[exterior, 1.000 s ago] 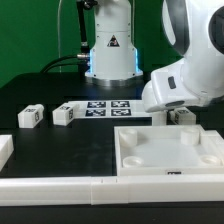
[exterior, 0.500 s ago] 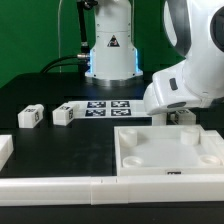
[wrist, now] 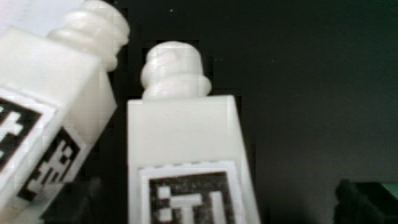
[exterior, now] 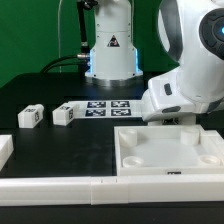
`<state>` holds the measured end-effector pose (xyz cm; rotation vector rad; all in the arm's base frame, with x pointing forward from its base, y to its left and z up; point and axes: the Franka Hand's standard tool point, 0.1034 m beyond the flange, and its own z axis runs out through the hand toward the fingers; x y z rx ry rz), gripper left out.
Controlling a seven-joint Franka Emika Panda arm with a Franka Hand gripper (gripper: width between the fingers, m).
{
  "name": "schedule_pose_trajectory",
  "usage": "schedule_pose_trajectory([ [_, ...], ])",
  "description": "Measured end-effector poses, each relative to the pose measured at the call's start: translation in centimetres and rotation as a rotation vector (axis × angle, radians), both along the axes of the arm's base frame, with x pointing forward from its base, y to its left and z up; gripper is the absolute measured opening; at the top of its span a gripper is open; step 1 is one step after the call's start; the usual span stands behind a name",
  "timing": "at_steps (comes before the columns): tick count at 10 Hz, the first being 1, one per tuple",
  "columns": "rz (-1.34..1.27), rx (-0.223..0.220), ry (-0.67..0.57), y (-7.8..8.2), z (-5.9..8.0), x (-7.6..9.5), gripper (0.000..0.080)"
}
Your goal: Assemble one leg
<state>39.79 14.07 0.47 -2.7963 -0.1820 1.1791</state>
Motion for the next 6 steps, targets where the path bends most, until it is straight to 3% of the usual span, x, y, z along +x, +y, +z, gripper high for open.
schedule_pose_trajectory([
  [2,0.006,0.007,0.001,-0.17,-0.04,0.01,0.0649],
  [5,0.010,0.011,0.001,-0.44,-0.10,0.04,0.0284],
  [6,0.010,0.011,0.001,-0.44,-0.10,0.04,0.0284],
])
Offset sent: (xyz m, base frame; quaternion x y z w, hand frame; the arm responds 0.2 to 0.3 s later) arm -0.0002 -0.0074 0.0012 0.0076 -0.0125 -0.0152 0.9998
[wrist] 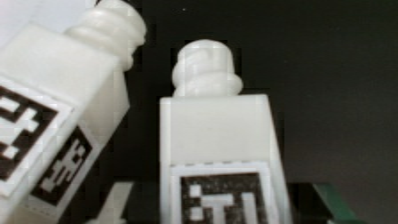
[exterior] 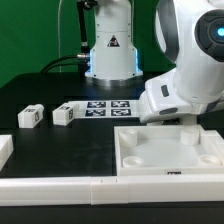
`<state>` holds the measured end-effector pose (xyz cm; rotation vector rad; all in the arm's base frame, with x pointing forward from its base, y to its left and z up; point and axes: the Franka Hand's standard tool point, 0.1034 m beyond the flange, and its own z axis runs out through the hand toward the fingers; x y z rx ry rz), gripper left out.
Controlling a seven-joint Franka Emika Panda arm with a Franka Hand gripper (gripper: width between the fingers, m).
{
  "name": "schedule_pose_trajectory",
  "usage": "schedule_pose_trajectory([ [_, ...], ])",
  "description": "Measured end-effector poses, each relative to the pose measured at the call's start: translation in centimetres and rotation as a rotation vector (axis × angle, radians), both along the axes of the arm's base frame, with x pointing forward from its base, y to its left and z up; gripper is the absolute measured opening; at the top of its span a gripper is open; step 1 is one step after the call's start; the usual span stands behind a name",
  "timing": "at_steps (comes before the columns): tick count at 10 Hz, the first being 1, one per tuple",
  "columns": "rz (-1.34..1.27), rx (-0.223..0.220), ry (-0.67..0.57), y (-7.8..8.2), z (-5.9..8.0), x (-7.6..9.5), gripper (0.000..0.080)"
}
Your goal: Assemble one leg
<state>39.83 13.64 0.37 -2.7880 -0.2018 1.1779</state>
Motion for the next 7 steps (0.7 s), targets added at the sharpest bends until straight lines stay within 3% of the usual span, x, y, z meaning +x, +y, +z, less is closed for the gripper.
schedule_pose_trajectory([
  [5,0.001,-0.001,0.006,0.0,0.2,0.0,0.0288],
  [7,0.012,-0.007,0.027,-0.2,2.7,0.1,0.0288],
])
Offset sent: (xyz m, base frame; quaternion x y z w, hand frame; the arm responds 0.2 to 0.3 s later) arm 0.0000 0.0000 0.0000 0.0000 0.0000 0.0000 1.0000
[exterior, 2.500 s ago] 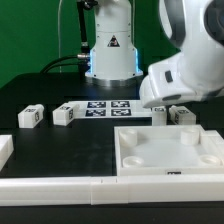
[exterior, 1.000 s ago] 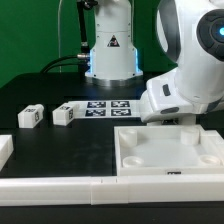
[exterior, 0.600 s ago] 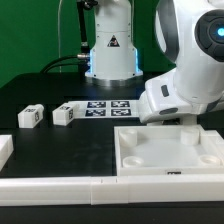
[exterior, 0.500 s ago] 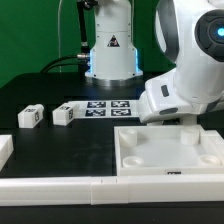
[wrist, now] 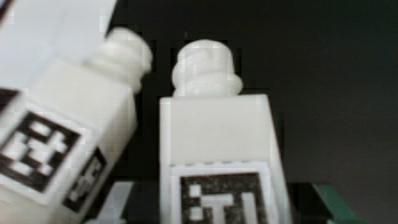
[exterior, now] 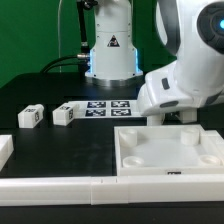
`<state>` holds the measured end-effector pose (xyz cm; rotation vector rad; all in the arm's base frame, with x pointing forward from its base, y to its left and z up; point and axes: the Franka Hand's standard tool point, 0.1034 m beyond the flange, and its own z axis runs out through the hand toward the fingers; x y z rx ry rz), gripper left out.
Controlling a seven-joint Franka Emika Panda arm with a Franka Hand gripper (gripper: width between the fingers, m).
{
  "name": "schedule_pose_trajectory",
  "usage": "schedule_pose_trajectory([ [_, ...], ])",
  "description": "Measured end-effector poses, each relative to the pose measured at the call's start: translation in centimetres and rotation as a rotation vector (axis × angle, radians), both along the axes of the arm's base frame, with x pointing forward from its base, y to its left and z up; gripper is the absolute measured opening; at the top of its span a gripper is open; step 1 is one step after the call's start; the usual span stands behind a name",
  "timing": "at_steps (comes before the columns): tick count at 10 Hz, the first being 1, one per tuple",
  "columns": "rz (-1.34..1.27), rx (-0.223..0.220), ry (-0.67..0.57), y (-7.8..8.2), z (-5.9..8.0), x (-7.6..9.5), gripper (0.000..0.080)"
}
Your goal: Assemble one leg
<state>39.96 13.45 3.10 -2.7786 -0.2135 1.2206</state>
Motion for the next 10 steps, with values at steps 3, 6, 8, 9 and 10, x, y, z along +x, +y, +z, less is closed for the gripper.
schedule_pose_trajectory([
  [3,0.006,-0.013,0.018,-0.4,3.9,0.6,0.0288],
  [6,0.004,-0.013,-0.018,-0.4,4.3,0.8,0.0289],
  [8,-0.025,-0.004,-0.266,-0.5,3.9,2.4,0.0289],
  [9,-0.031,-0.005,-0.355,-0.7,4.0,2.1,0.0289],
  [10,-0.037,-0.003,-0.423,-0.9,4.0,2.1,0.0289],
])
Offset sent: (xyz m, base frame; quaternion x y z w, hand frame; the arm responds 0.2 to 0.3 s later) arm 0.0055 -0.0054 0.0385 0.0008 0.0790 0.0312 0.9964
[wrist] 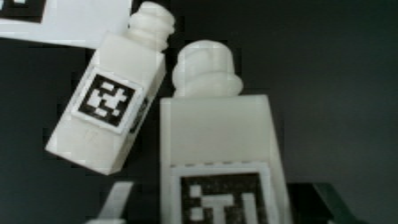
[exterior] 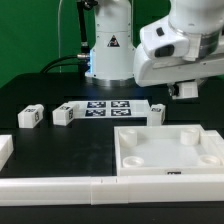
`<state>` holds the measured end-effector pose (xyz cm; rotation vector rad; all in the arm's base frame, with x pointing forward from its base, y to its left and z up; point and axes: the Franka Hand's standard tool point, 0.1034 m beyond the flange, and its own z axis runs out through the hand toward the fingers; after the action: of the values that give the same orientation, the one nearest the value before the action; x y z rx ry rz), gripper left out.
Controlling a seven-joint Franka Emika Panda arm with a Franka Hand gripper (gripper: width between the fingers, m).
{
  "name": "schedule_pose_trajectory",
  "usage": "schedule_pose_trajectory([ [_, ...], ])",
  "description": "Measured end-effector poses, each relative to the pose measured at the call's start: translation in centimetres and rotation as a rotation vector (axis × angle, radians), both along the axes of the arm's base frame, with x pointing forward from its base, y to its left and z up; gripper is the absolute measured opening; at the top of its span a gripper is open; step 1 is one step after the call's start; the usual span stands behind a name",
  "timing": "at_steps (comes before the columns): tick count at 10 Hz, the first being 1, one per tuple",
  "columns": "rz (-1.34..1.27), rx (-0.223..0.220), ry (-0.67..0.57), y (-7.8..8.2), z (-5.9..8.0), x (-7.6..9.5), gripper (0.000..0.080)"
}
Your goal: Assemble one leg
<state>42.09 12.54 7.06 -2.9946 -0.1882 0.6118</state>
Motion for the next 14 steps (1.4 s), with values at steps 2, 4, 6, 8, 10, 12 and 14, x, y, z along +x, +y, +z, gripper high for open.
schedule_pose_trajectory([
  [2,-0.027,0.006,-0.194,-1.1,1.4,1.6,0.0289],
  [4,-0.047,0.016,-0.346,-2.0,2.6,3.1,0.0289],
  [6,-0.059,0.026,-0.513,-2.3,2.4,3.0,0.0290],
  [8,-0.065,0.040,-0.661,-2.4,2.5,3.2,0.0290],
  [10,-0.018,0.052,-0.659,-1.8,2.8,5.3,0.0290],
  [12,0.019,0.078,-0.683,-0.6,2.5,9.2,0.0290],
  [14,0.026,0.107,-0.702,1.4,2.9,13.5,0.0290],
])
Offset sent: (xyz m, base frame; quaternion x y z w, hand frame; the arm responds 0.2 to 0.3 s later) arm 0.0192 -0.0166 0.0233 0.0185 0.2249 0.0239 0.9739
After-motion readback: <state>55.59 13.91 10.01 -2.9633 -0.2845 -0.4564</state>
